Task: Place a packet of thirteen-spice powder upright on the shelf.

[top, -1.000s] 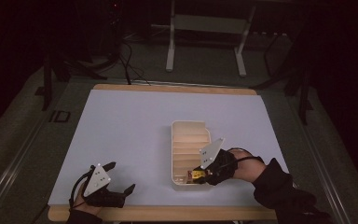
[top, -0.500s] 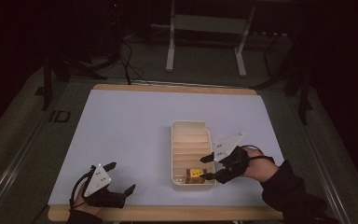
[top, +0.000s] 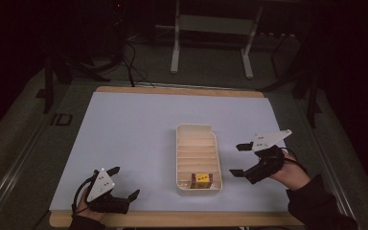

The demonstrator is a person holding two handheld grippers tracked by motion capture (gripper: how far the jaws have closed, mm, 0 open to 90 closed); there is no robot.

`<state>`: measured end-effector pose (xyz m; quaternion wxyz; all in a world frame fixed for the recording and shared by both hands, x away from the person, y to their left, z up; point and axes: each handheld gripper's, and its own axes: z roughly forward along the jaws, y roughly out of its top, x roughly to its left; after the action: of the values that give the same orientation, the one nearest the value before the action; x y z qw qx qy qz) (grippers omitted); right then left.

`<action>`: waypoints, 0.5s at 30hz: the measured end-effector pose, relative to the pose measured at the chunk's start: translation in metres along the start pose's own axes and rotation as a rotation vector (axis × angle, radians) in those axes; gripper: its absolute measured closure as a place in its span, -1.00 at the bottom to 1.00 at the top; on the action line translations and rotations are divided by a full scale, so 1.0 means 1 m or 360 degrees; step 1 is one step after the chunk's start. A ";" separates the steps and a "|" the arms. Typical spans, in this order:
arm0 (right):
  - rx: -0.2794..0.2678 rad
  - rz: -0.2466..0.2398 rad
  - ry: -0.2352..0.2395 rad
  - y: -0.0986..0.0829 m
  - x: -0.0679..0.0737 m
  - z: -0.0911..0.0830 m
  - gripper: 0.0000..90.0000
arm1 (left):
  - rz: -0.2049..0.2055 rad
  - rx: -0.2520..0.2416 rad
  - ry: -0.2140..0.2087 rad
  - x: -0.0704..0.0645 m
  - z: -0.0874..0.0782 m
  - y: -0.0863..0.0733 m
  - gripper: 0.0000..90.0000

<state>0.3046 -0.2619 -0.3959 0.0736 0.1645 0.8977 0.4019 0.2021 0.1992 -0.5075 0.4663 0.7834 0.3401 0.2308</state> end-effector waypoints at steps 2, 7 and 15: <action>-0.0052 0.0048 -0.0051 -0.007 -0.003 -0.005 -0.70 | -0.0001 0.0001 -0.0002 0.000 0.000 0.000 -0.98; -0.0135 0.0207 -0.0288 -0.026 -0.013 -0.017 -0.68 | -0.0004 -0.0001 0.0000 0.000 -0.001 0.000 -0.98; -0.0147 0.0440 -0.0550 -0.065 -0.021 -0.034 -0.66 | -0.0006 0.0001 0.0000 0.000 0.000 0.000 -0.98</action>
<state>0.2999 -0.3342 -0.4218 0.1780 0.3489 0.8214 0.4146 0.2018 0.1994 -0.5075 0.4663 0.7829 0.3417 0.2299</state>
